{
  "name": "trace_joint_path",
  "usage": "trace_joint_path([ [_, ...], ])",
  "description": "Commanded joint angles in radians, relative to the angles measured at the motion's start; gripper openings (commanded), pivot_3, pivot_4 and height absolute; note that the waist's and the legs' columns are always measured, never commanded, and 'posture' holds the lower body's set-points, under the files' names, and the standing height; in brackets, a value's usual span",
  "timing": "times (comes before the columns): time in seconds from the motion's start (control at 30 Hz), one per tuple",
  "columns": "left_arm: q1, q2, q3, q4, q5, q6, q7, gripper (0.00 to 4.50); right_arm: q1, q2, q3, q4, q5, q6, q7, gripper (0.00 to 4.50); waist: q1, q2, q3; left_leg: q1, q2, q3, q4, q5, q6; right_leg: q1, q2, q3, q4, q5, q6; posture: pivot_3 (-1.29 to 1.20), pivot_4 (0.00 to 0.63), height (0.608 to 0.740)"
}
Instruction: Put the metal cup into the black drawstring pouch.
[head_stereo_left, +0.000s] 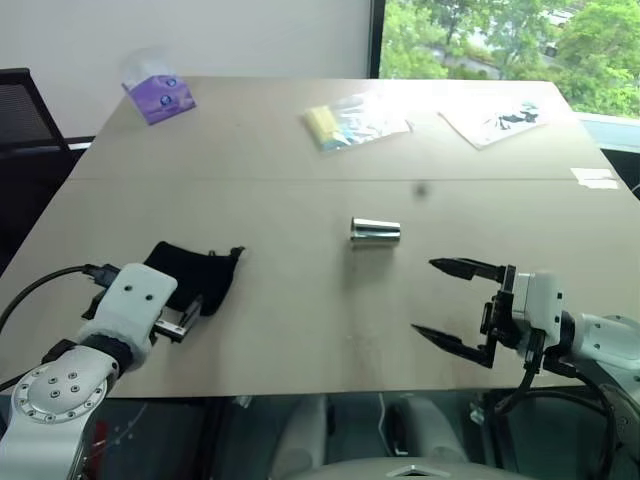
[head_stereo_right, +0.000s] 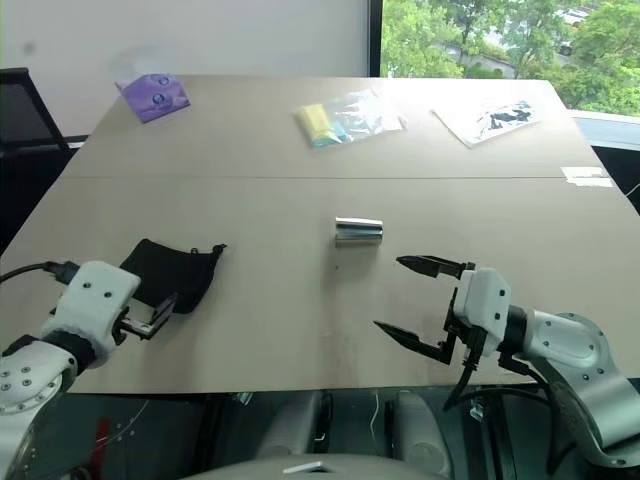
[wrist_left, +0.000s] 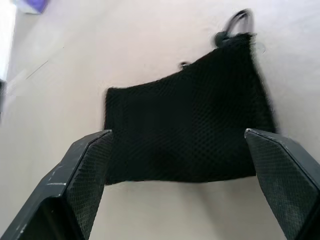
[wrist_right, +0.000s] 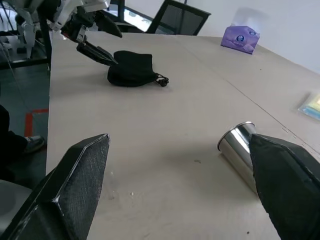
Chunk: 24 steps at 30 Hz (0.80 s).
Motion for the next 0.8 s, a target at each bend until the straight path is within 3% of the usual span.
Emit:
trace_joint_path([
  [0.03,-0.246,-0.047,-0.322,-0.141,0.027,0.255,0.148,4.40,0.009,0.001,-0.019,-0.058,0.007,-0.004,-0.017,4.50,0.020,0.001,0.000,0.000,0.000,-0.001,0.001,0.000,0.000,0.000,0.000,-0.001,0.000,0.000,0.000,0.00,0.150,0.740],
  [0.17,-0.391,-0.070,-0.541,-0.099,0.103,0.407,0.254,4.40,0.030,-0.002,-0.027,-0.068,0.000,-0.006,-0.024,4.50,0.010,-0.003,-0.001,0.000,-0.001,-0.002,0.003,0.000,0.000,0.002,0.001,0.000,0.001,0.001,0.001,0.00,0.150,0.740],
  [0.3,-0.414,-0.080,-0.573,-0.034,0.147,0.434,0.292,4.40,0.045,-0.005,-0.040,-0.081,0.004,-0.003,-0.033,4.50,-0.002,-0.002,-0.001,0.000,-0.001,-0.001,0.001,0.000,0.000,-0.001,0.001,0.001,0.005,0.000,0.001,0.00,0.150,0.740],
  [0.67,-0.413,-0.109,-0.243,0.090,0.242,0.216,0.302,4.40,0.035,0.016,-0.021,-0.049,0.000,-0.022,-0.034,4.50,0.000,-0.003,-0.001,0.000,-0.001,-0.001,0.002,0.000,0.000,-0.001,0.000,0.000,0.005,0.000,0.001,0.00,0.150,0.740],
  [0.8,-0.372,-0.086,-0.211,0.111,0.242,0.177,0.244,4.40,0.002,0.028,-0.008,-0.018,-0.003,-0.027,-0.023,4.50,-0.001,-0.003,-0.001,0.000,-0.002,-0.001,0.002,0.000,0.000,-0.001,0.000,0.000,0.005,0.000,0.001,0.00,0.150,0.740],
])
